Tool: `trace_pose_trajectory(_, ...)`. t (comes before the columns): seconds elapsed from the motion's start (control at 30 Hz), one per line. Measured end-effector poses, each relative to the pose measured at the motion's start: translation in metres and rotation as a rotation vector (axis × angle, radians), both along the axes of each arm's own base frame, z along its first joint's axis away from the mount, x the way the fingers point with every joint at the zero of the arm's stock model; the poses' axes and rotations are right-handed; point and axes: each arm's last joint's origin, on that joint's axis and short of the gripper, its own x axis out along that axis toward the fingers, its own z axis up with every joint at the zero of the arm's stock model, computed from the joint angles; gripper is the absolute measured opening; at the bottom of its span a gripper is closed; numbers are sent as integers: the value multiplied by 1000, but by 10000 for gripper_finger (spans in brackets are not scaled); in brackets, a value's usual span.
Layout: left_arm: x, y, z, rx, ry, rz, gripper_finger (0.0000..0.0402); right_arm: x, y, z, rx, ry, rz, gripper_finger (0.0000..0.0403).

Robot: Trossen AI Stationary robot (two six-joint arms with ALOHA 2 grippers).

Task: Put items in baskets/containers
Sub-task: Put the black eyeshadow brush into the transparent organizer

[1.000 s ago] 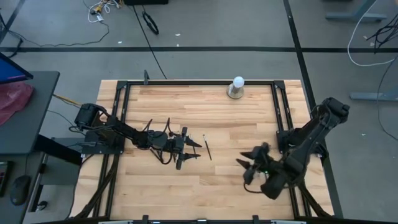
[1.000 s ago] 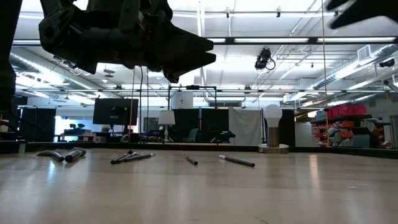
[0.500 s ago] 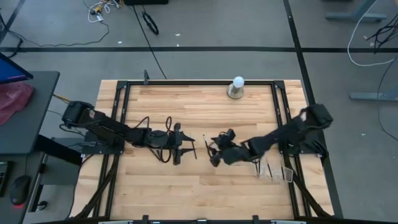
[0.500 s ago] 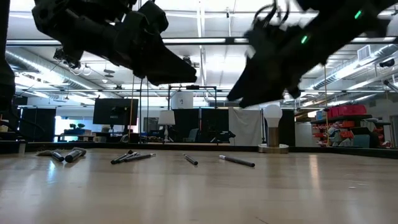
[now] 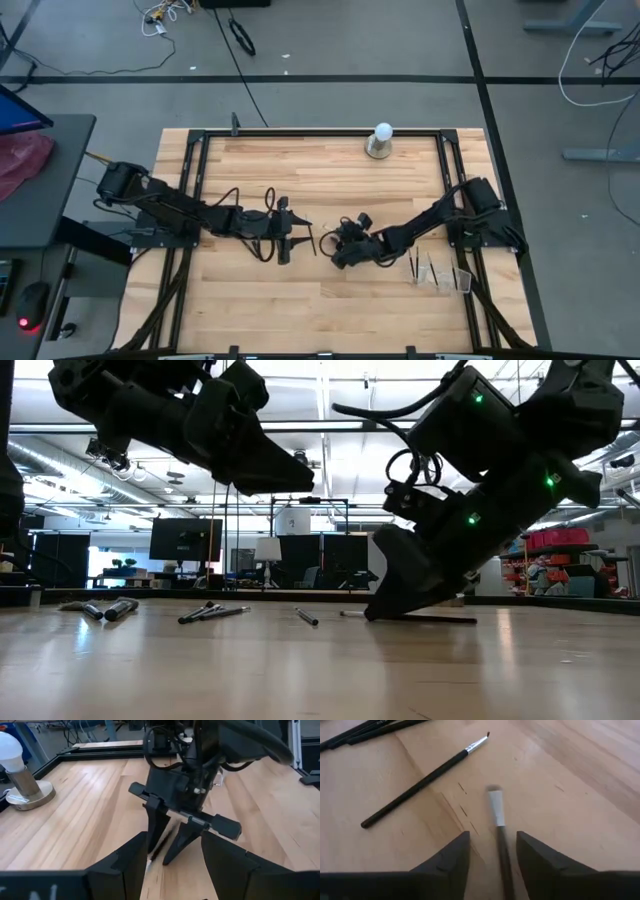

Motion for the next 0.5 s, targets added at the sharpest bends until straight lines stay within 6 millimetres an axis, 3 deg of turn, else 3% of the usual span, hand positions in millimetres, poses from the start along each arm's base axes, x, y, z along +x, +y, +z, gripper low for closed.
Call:
trace_pose_trajectory(0.2, 0, 0, 0, 1, 1, -1, 193, -1, -1, -8, -57, 90, 72, 110)
trace_pose_trajectory(0.4, 0, 0, 0, 2, 1, -4, 193, -9, -14, -14, -39, 98, 216, 18)
trace_pose_trajectory(0.5, 0, -2, 0, 2, 2, -14, 193, -13, -18, -15, -26, 62, 236, 14)
